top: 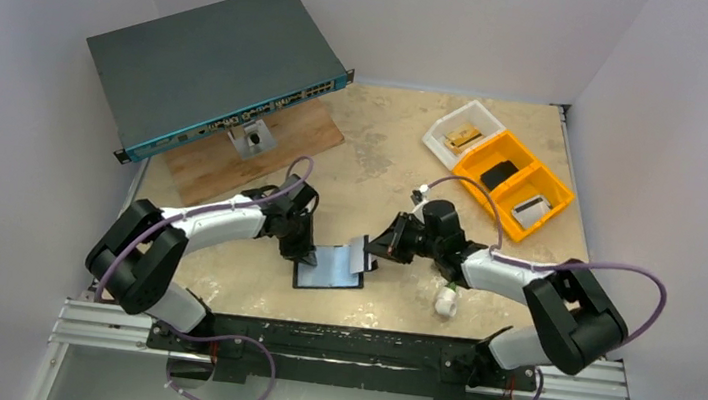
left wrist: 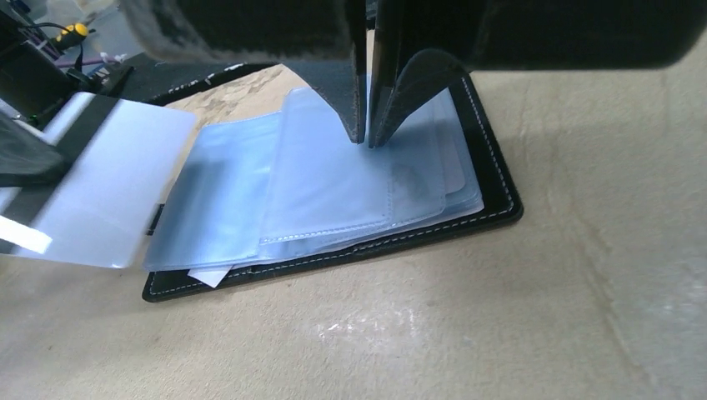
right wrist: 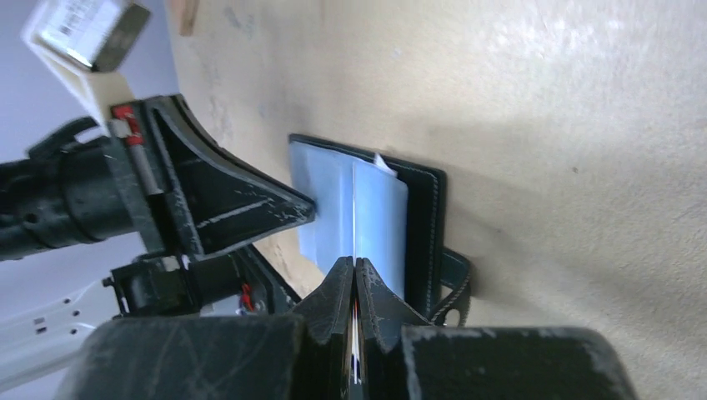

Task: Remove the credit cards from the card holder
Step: Remove the credit card from the card holder, then place the credit card in the storage box.

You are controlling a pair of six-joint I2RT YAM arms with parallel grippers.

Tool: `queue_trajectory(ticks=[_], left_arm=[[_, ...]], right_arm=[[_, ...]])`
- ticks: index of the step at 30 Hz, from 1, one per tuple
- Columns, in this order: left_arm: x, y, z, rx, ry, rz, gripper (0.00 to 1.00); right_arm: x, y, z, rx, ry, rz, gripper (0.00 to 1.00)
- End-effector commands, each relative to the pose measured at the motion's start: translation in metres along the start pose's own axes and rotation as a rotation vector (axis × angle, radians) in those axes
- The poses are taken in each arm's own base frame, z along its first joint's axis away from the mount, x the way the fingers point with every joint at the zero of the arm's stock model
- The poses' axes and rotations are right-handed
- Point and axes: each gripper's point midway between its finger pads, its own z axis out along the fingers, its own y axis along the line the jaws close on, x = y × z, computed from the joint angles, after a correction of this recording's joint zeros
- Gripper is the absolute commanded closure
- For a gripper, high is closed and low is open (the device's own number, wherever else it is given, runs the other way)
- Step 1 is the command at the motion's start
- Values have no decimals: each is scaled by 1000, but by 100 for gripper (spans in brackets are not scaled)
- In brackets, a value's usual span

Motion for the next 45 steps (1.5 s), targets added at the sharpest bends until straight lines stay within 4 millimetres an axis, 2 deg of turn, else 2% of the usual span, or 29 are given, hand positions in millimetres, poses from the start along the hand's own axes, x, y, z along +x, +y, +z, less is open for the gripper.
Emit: queue_trajectory(ticks=[1, 5, 10, 14, 18, 23, 28, 34, 38, 42, 45], left_arm=[[-18, -10, -27, 12, -75, 70, 88], [-25, -26, -50, 71, -119, 107, 62], [-28, -38, -79, 114, -161, 160, 44], [-26, -44, -98, 140, -171, 207, 36], [-19, -48, -110, 173, -158, 262, 33], [-10, -50, -114, 204, -122, 307, 32], [-4, -50, -118, 223, -101, 328, 32], [0, -50, -125, 232, -92, 362, 31], [2, -48, -126, 226, -88, 384, 31], [4, -48, -125, 239, -89, 392, 31], [3, -49, -124, 246, -90, 392, 31]], right_arm=[[-30, 30, -16, 1, -103, -67, 100], [-50, 39, -30, 46, -186, -74, 100], [-78, 44, -52, 106, -307, -62, 100], [-106, 26, -80, 257, -421, -33, 100], [-143, 2, -114, 359, -533, 23, 100], [-194, -36, -166, 548, -670, 69, 100], [-231, -71, -213, 724, -772, 103, 100], [-257, -113, -258, 899, -833, 177, 100], [-261, -139, -280, 1075, -818, 211, 100], [-265, -156, -292, 1156, -825, 244, 100], [-271, -167, -293, 1201, -816, 257, 100]])
